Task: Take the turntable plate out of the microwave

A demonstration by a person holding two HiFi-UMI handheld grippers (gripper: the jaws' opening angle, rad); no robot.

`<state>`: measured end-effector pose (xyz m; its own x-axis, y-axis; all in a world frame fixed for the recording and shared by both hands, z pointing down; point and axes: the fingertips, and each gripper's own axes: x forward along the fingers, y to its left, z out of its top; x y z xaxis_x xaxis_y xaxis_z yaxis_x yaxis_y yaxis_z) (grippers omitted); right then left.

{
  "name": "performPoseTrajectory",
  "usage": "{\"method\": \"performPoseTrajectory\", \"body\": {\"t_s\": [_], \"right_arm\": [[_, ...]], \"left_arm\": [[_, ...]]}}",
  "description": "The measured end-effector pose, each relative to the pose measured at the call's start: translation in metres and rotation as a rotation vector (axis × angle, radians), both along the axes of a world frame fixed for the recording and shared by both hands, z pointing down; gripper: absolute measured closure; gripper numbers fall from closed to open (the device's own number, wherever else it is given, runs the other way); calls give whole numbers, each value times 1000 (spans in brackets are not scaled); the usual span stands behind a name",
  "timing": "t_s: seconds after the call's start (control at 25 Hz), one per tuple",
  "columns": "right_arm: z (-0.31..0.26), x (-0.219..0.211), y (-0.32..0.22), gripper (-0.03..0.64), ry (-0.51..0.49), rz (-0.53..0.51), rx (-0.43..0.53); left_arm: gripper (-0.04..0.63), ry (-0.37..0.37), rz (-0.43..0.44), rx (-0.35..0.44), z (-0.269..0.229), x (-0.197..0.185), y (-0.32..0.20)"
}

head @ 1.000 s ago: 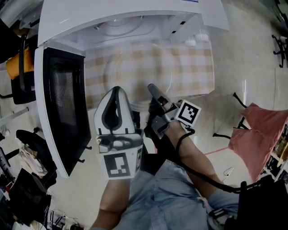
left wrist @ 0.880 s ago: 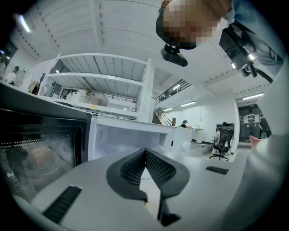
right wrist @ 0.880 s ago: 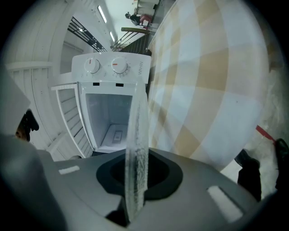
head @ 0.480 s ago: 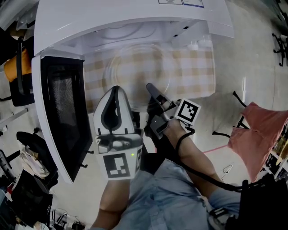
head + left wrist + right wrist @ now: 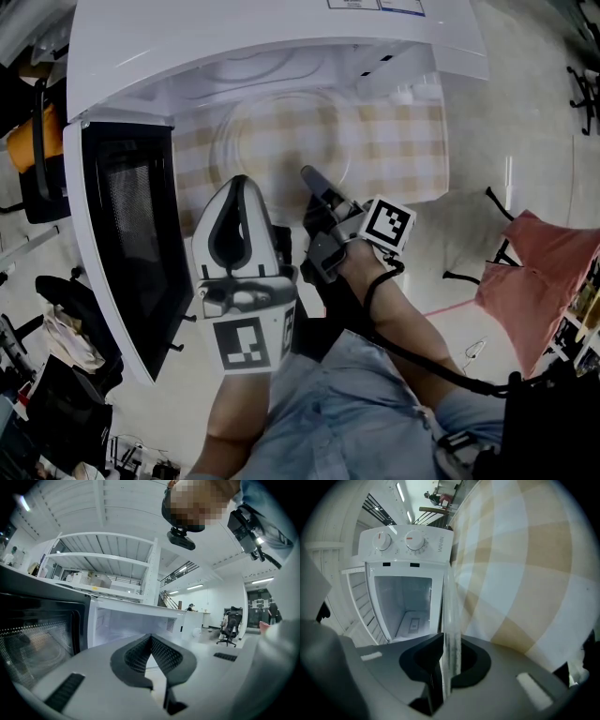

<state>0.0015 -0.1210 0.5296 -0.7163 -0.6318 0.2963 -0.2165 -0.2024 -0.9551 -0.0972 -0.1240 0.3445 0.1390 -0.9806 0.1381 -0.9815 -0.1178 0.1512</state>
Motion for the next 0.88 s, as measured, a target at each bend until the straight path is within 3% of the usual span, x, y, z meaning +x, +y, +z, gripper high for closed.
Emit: {"method": "performPoseTrajectory", "body": {"t_s": [0.24, 0.48, 0.64, 0.88], "right_arm": [[-7, -1, 4, 485, 43, -69, 33], [-3, -2, 21, 474, 90, -134, -39], [-7, -11, 27, 437, 48, -172, -71], [-6, -13, 39, 434, 53, -209, -94]], "left_arm": [[588, 2, 3, 4, -2, 3, 2], [588, 5, 11, 11, -6, 5, 7], [588, 6, 21, 14, -9, 6, 9], [588, 10, 20, 15, -10, 5, 11]]}}
